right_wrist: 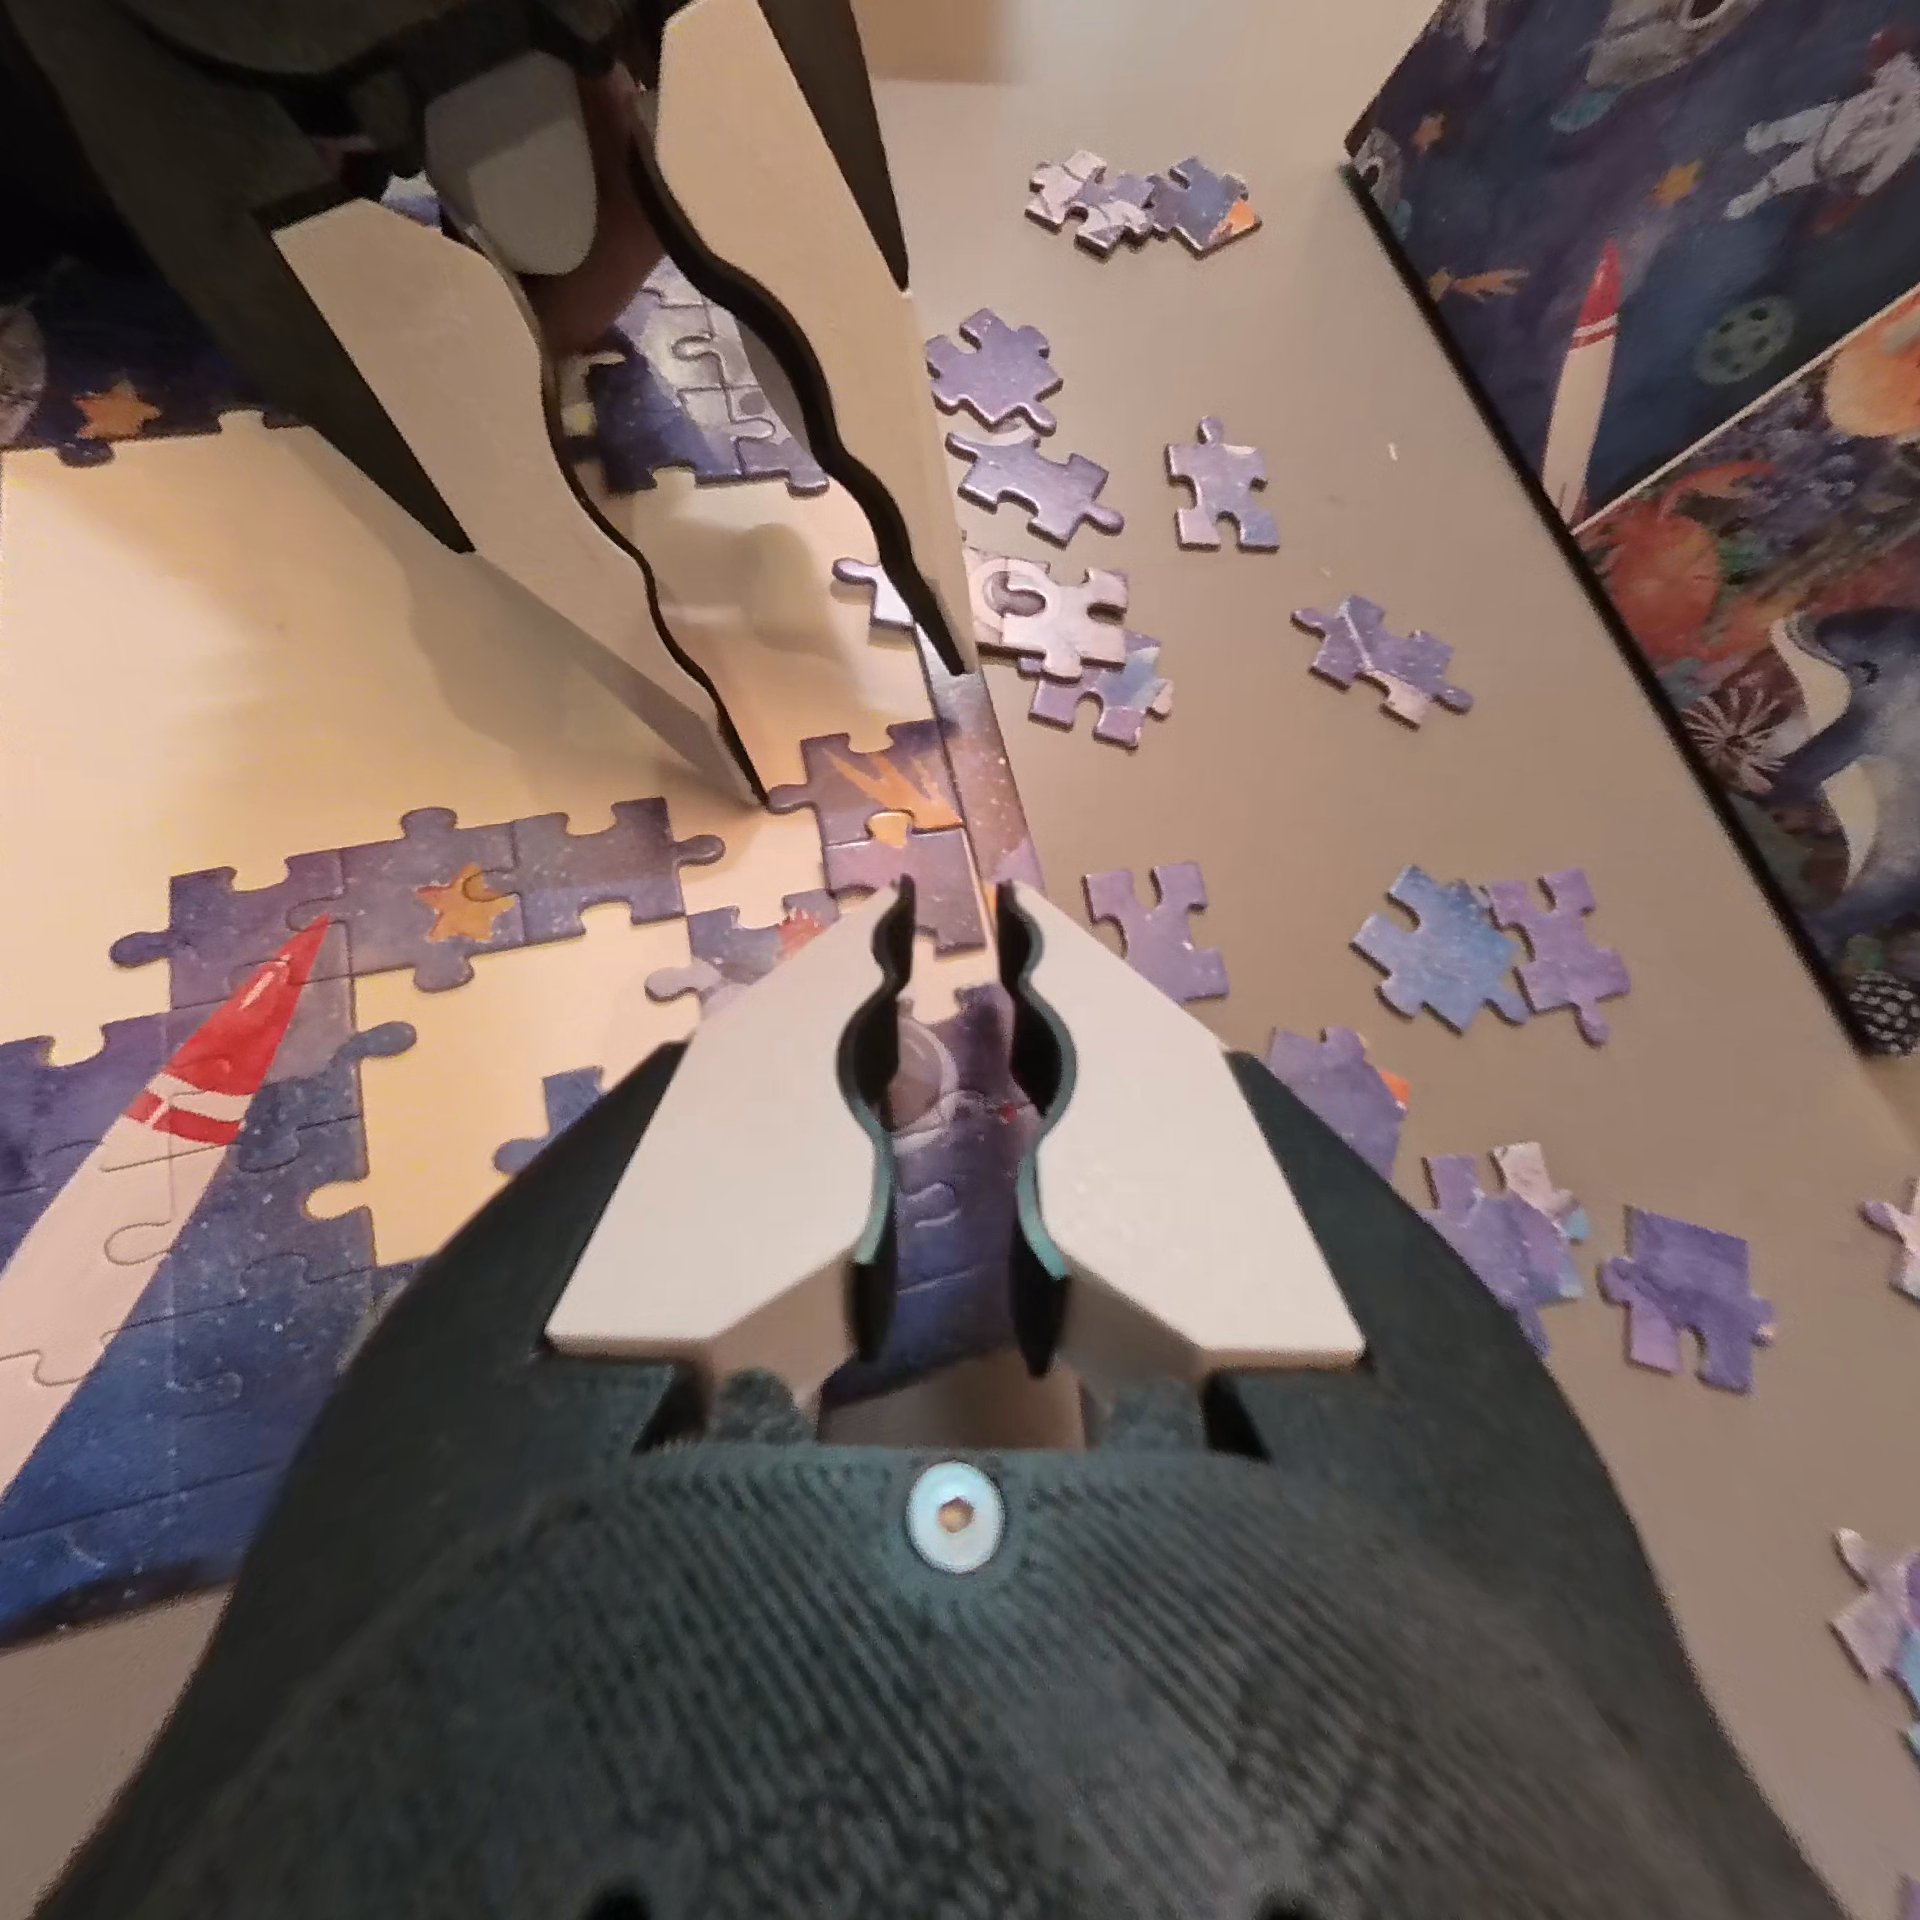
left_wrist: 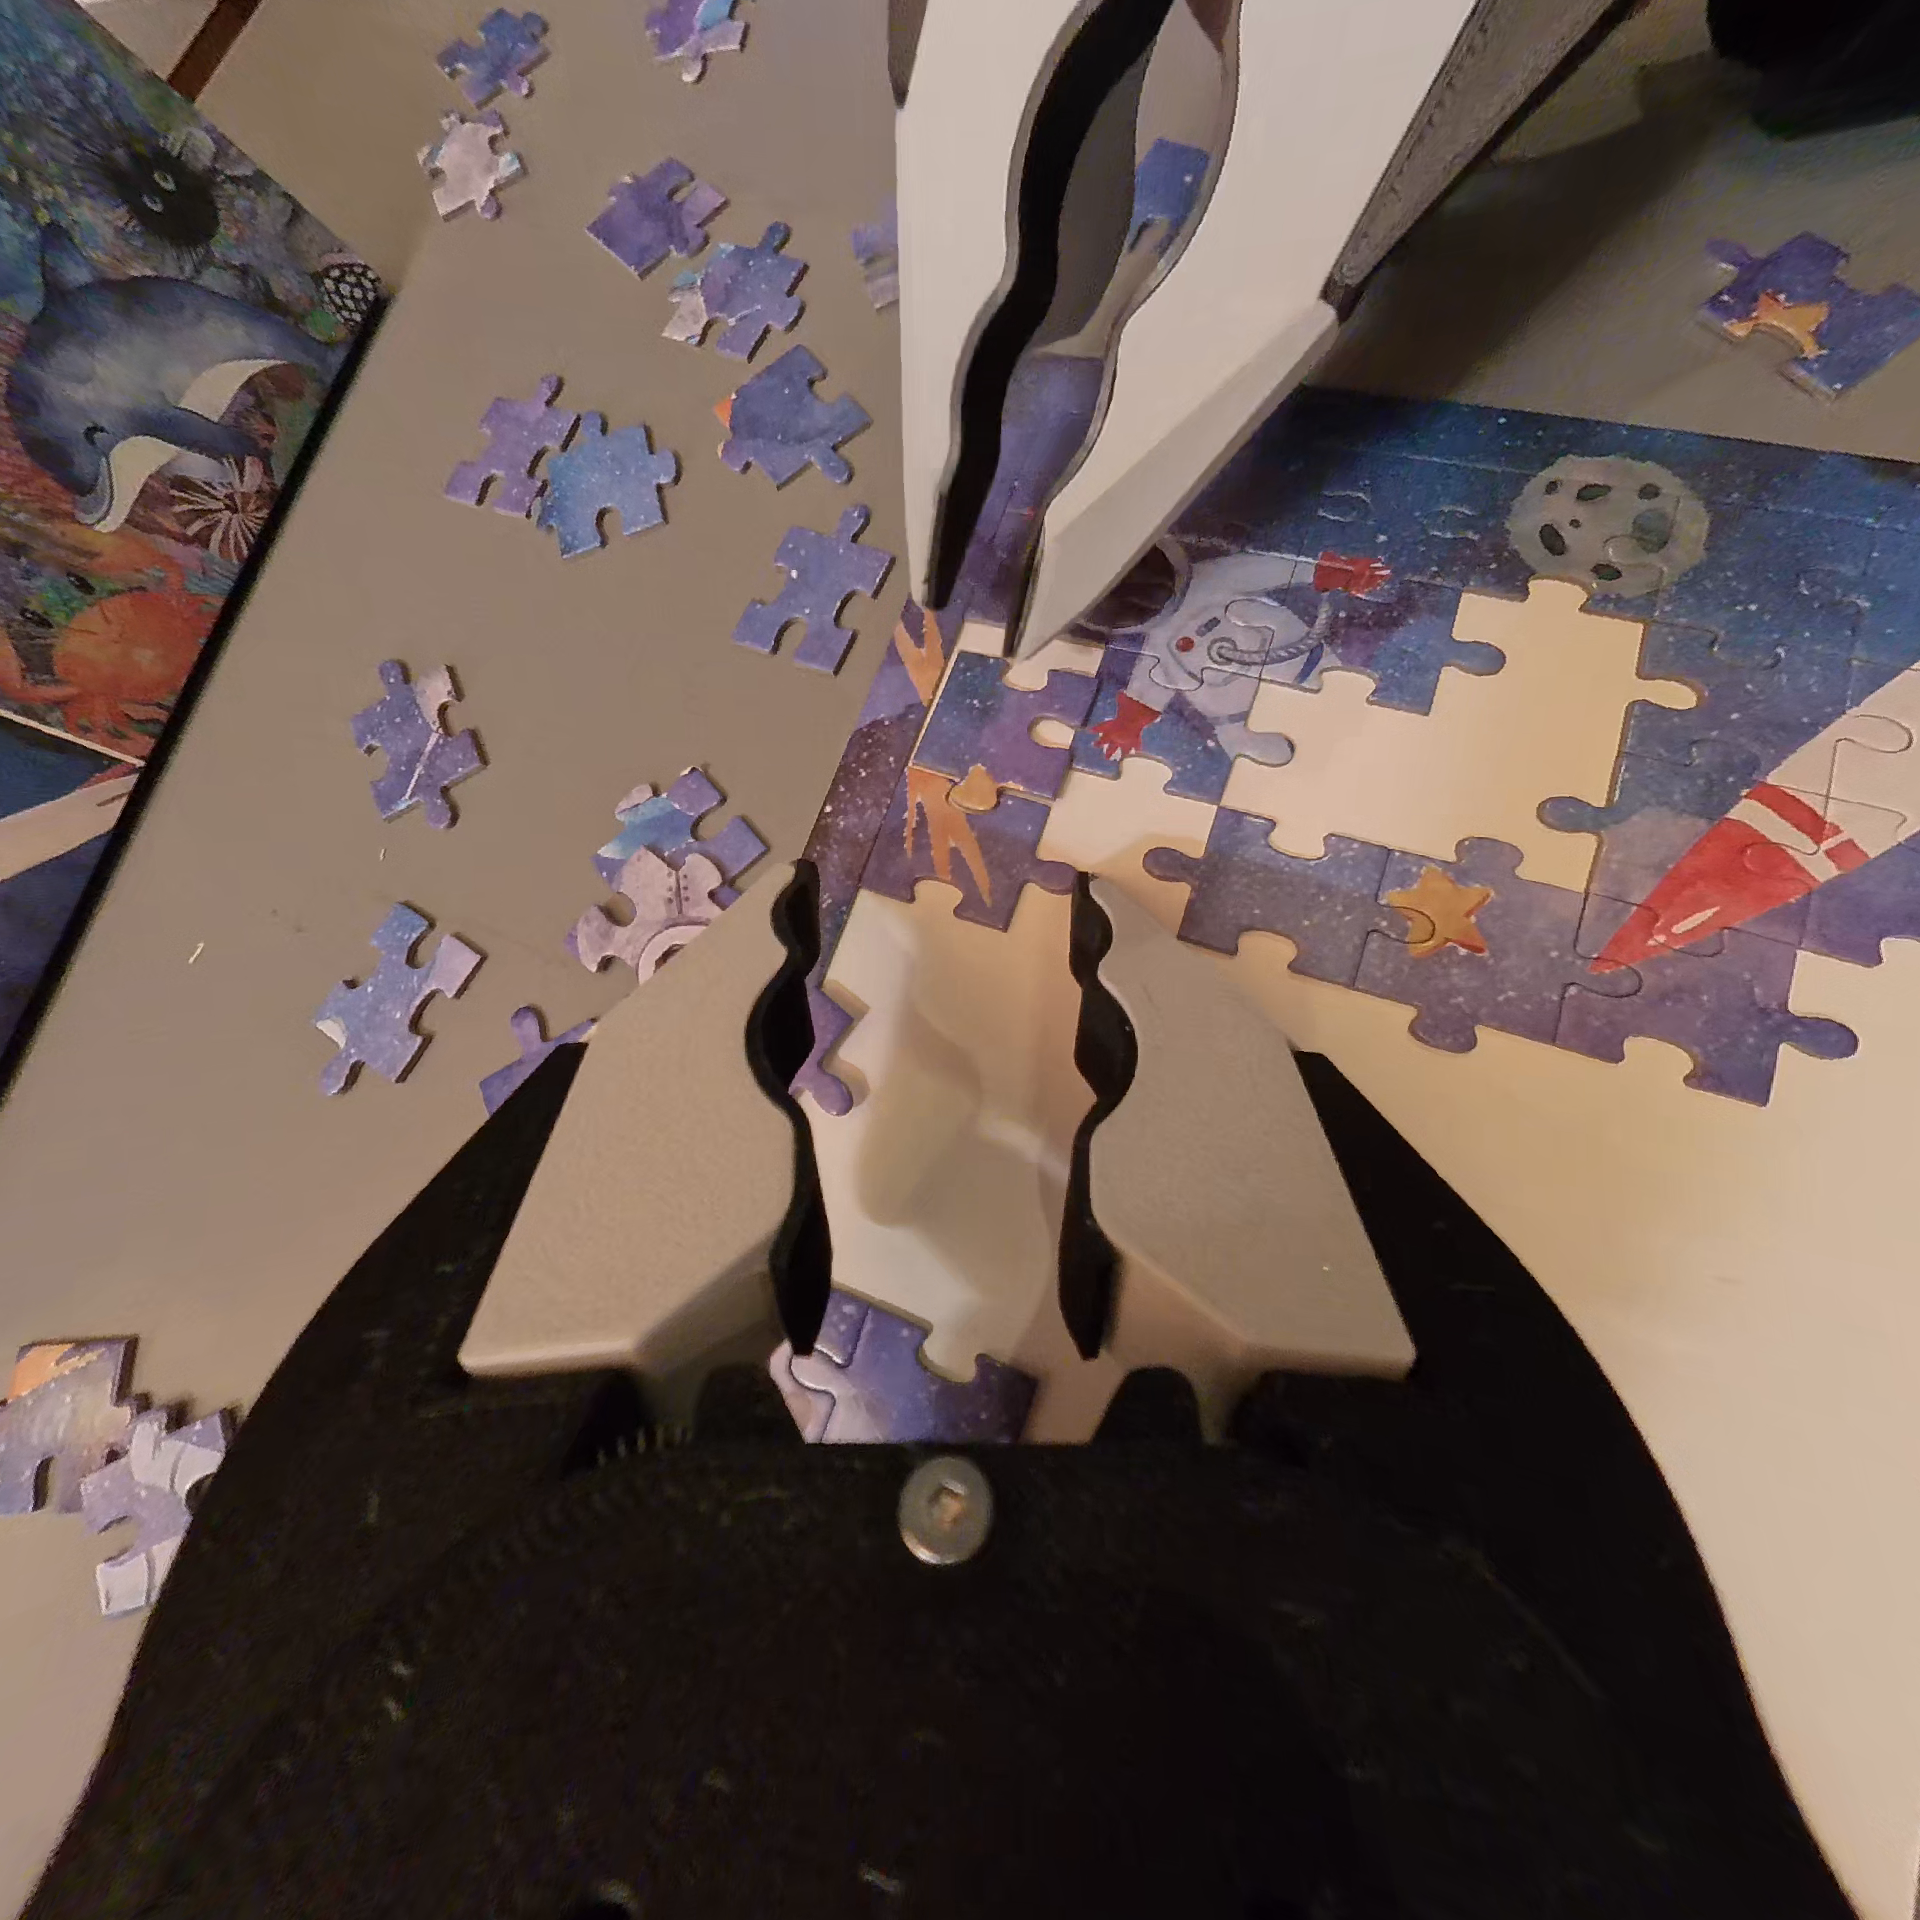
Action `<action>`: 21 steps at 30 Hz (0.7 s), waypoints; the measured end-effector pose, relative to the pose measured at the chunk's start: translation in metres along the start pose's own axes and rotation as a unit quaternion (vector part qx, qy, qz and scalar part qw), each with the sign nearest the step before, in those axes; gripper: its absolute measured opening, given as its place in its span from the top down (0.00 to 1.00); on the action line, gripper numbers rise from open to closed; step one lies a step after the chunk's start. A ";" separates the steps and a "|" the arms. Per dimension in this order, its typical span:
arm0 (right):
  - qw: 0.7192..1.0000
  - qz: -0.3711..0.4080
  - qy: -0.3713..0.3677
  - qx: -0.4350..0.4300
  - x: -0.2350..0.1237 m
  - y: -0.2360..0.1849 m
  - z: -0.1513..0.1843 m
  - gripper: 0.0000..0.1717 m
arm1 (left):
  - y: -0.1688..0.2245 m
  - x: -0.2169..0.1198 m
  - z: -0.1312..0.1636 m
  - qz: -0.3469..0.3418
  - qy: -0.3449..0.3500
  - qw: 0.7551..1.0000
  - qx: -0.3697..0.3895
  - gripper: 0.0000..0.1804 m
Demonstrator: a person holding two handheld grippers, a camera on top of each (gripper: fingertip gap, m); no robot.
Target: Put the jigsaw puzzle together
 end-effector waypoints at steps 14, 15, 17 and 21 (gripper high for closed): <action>0.999 -0.009 -0.023 -0.021 0.017 -0.009 -0.001 0.96 | 0.000 0.000 0.000 0.002 -0.001 1.000 -0.002 0.74; 0.999 -0.009 -0.022 -0.022 0.017 -0.009 -0.001 0.96 | 0.000 0.000 0.000 0.002 0.000 1.000 -0.002 0.74; 0.999 -0.010 -0.021 -0.023 0.017 -0.009 -0.001 0.96 | 0.000 0.000 0.000 0.002 -0.001 1.000 -0.002 0.74; 0.999 0.001 -0.024 -0.031 0.018 -0.008 -0.001 0.96 | 0.000 0.000 0.000 0.002 -0.001 1.000 -0.002 0.74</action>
Point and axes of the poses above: each gripper's, where its closed fingertips meet, x out along the fingers, z out of its underside, y = z × x across the jaws, the point moved 10 cm from there along -x, back along the fingers, and after that the axes turned 5 degrees about -z, right-handed, at the moved point
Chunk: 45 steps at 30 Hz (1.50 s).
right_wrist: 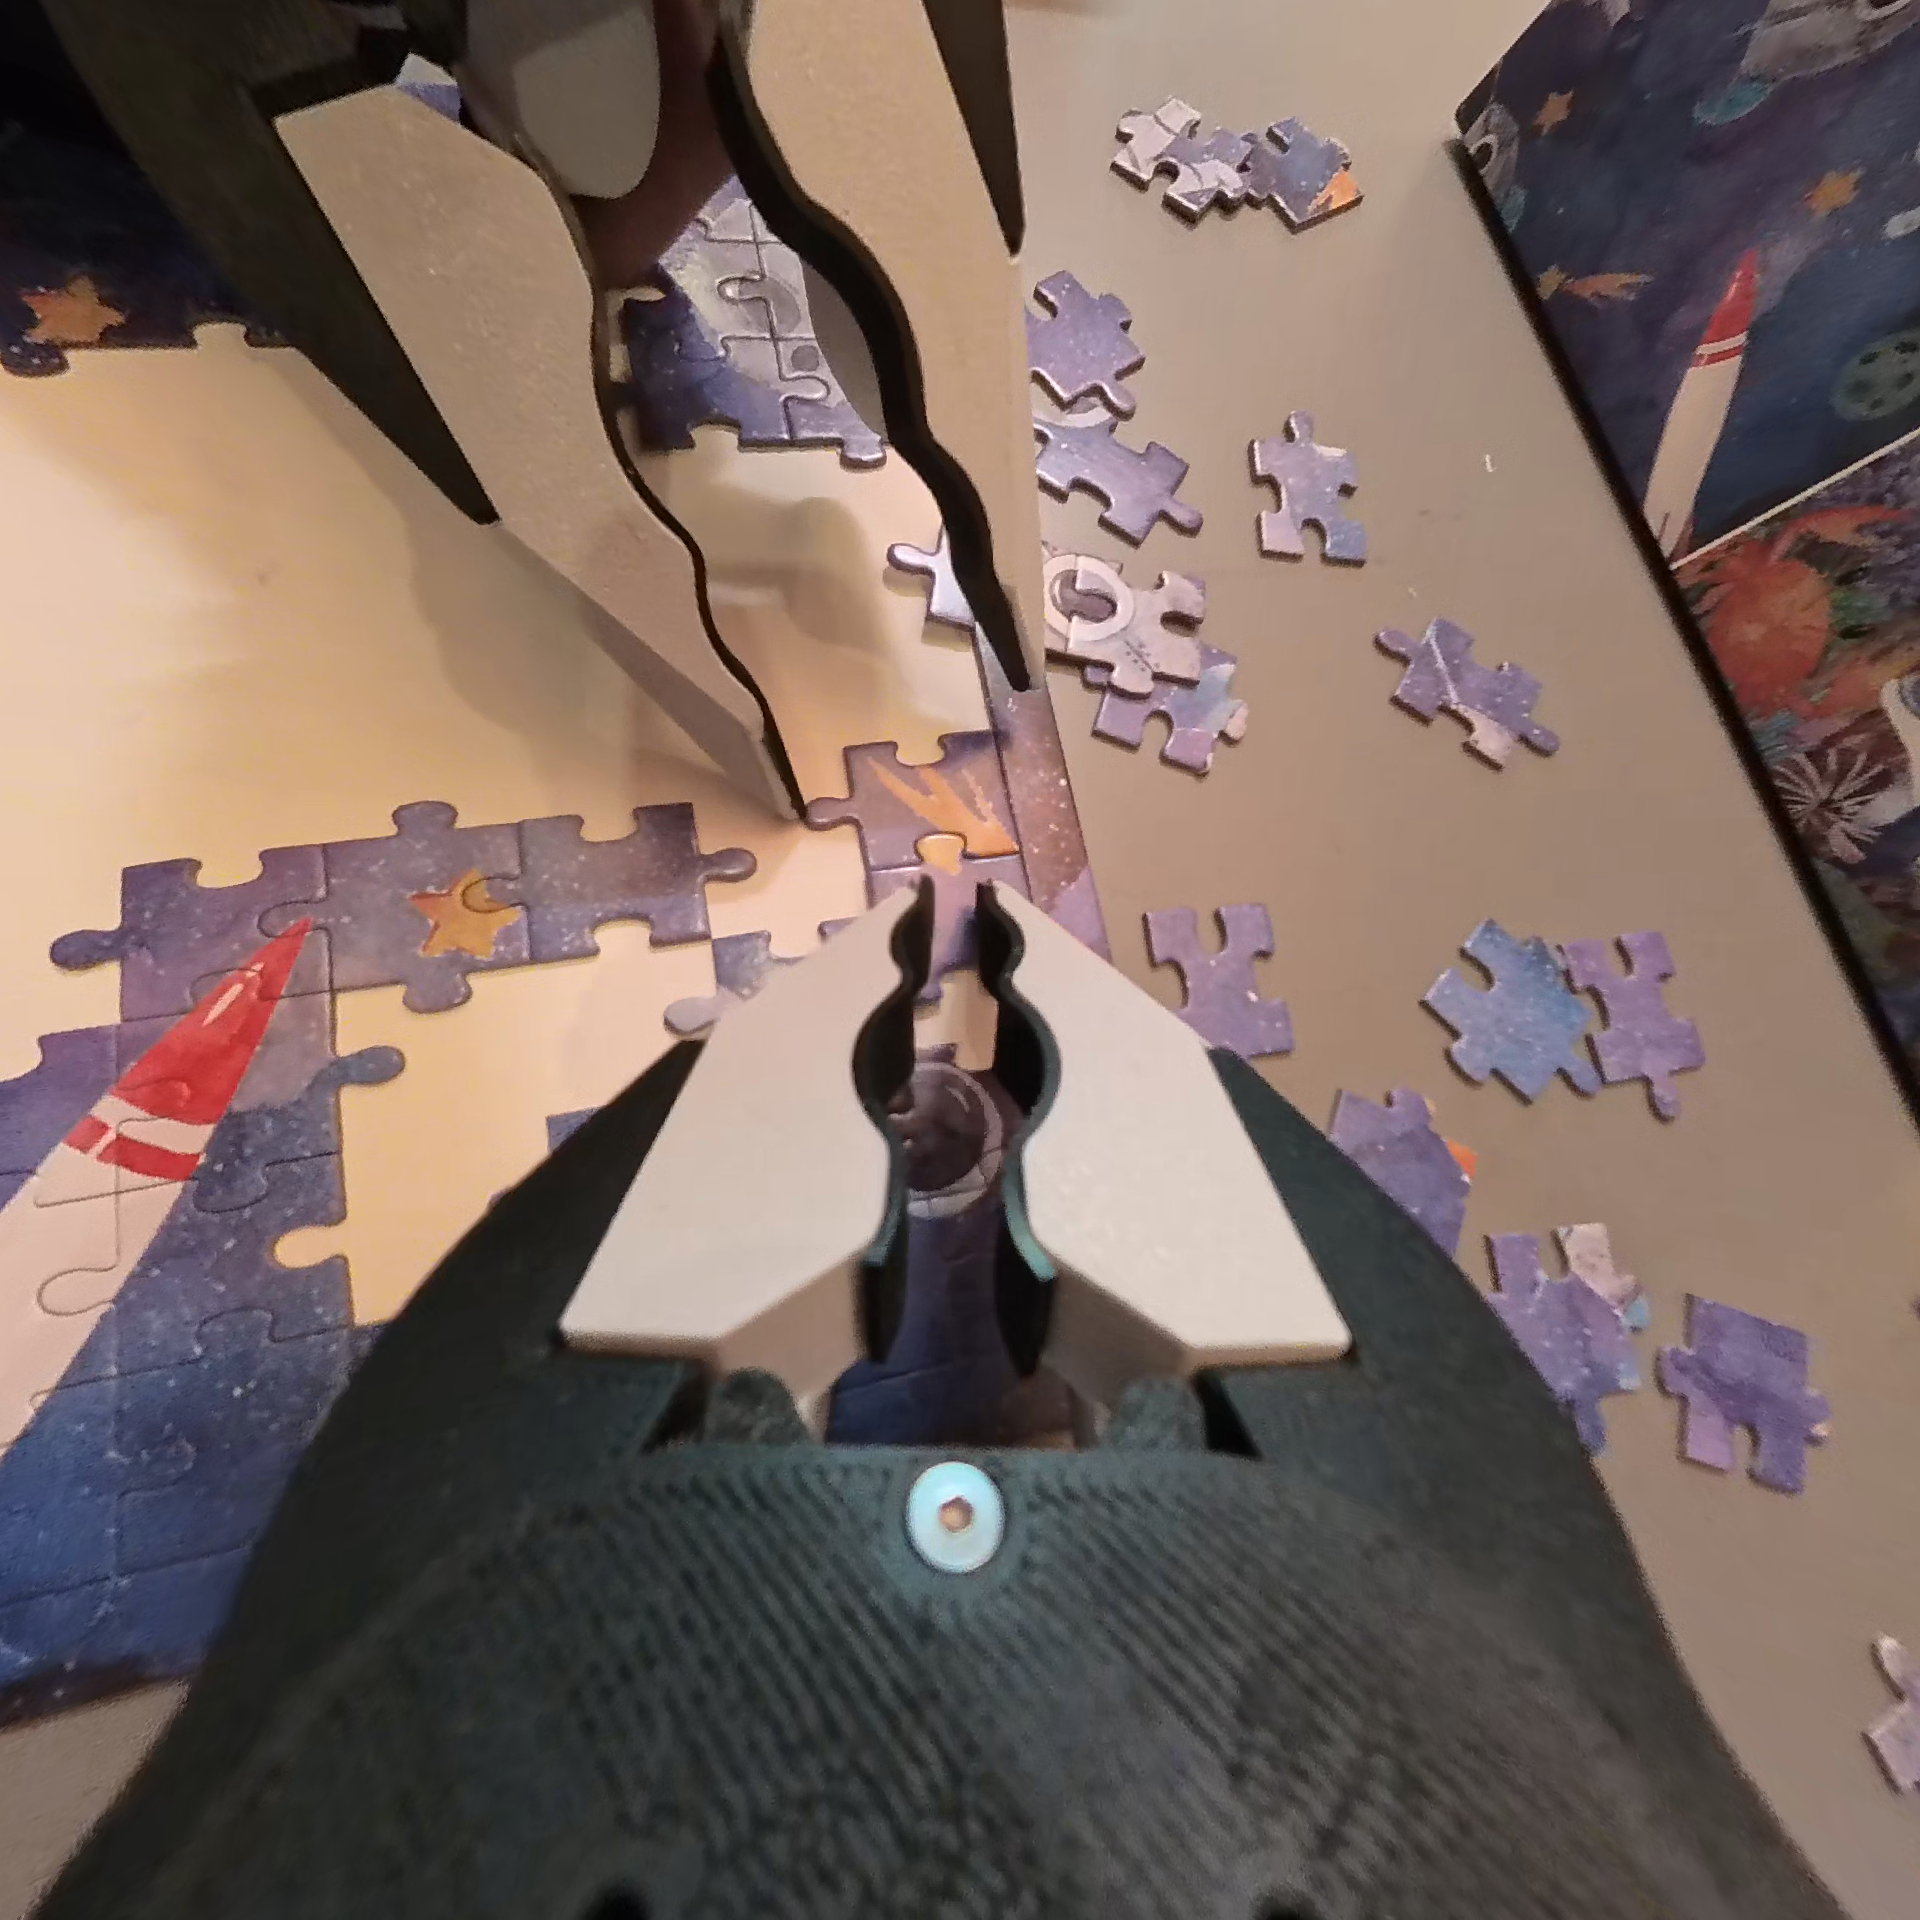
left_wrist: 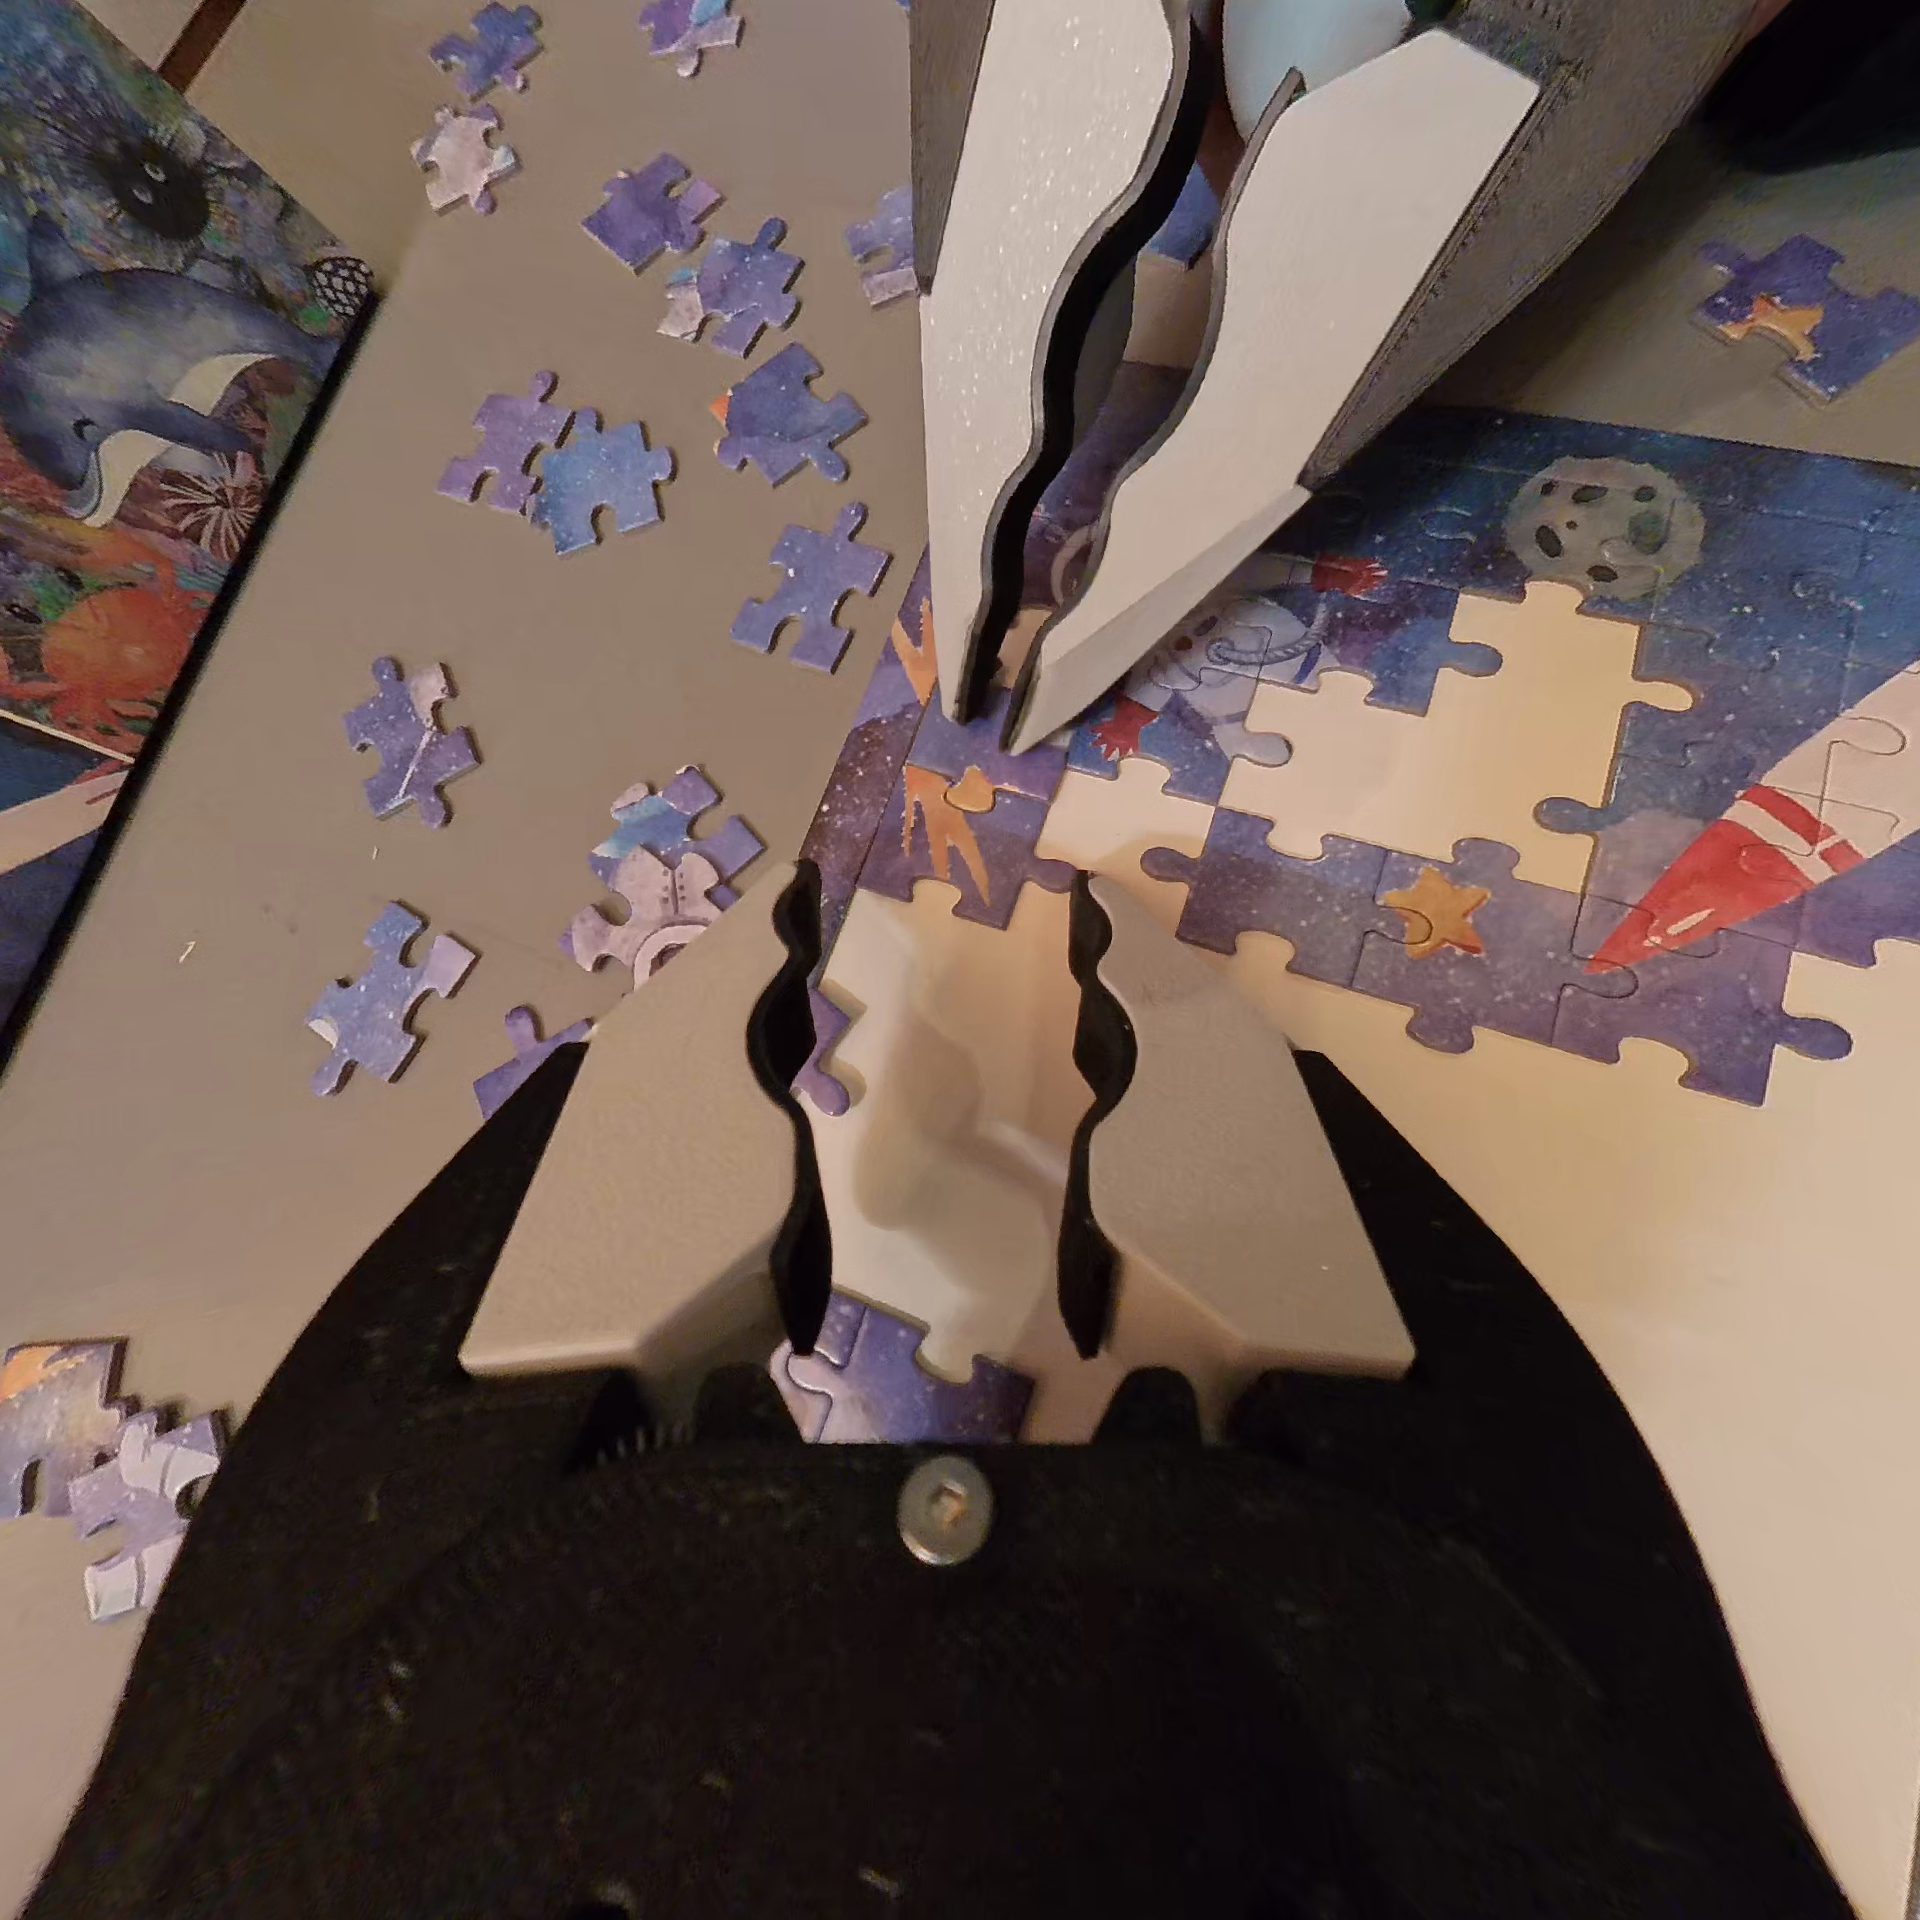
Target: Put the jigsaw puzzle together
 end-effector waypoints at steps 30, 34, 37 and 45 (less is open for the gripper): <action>0.999 0.008 0.006 0.031 -0.003 0.001 0.006 1.00 | -0.001 -0.001 0.000 0.001 0.003 1.000 -0.003 0.74; 1.000 0.014 0.007 0.027 -0.003 0.000 0.006 1.00 | -0.001 0.000 0.000 0.003 0.002 1.000 -0.006 0.74; 0.999 0.014 0.011 0.029 -0.002 0.000 0.006 1.00 | -0.001 0.000 0.000 0.002 0.001 1.000 -0.006 0.74; 0.998 0.025 0.042 0.032 -0.008 0.000 0.003 0.97 | 0.000 -0.001 0.000 -0.001 0.001 1.000 -0.002 0.75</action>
Point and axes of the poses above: each gripper's, where its closed fingertips meet, x out along the fingers, z out of its underside, y = z × x across the jaws, the point moved 10 cm from there along -x, back along the fingers, and after that the axes turned 5 degrees about -z, right-handed, at the moved point
